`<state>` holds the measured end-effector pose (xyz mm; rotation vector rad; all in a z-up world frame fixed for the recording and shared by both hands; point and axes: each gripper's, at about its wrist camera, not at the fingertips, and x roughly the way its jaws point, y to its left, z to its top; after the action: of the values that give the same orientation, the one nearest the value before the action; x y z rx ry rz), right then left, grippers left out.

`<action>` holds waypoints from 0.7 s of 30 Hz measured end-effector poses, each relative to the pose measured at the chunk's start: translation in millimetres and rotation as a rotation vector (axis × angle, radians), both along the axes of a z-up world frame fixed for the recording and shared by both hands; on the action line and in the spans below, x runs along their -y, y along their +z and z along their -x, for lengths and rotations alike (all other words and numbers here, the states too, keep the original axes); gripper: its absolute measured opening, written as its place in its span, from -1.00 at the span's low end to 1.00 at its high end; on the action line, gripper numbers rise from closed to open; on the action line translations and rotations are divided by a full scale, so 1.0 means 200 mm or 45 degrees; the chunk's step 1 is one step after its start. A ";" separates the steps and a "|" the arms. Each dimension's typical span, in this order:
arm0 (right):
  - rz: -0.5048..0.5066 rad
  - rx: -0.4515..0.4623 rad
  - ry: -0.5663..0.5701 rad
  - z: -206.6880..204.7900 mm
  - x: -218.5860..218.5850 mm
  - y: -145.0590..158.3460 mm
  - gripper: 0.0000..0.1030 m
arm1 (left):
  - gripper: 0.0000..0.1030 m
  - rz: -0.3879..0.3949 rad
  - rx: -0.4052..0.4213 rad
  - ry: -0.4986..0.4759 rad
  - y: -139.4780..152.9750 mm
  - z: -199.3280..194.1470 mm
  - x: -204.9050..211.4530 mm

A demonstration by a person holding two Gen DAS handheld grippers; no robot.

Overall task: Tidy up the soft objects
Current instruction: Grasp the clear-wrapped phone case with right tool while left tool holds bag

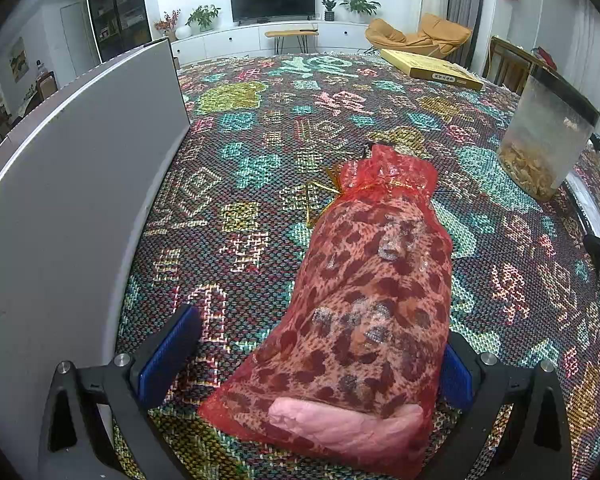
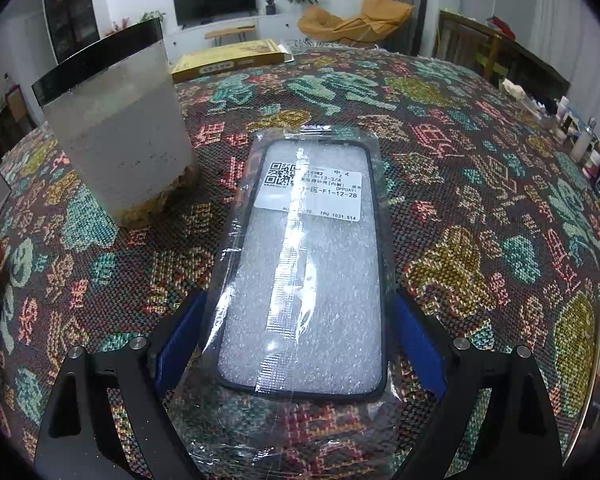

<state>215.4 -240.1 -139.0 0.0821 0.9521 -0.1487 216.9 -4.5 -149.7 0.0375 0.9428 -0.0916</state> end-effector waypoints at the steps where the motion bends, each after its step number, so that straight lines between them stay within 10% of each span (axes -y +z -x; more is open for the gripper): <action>1: 0.000 0.000 0.000 0.00 0.00 0.00 0.78 | 1.00 0.000 0.000 0.000 0.00 0.00 0.00; 21: 0.000 0.000 0.001 -0.01 0.01 0.00 0.78 | 1.00 0.000 0.001 0.000 0.00 0.00 0.00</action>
<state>216.9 -241.4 -139.0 0.0815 0.9520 -0.1479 216.8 -4.8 -150.3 0.0376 0.9419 -0.0911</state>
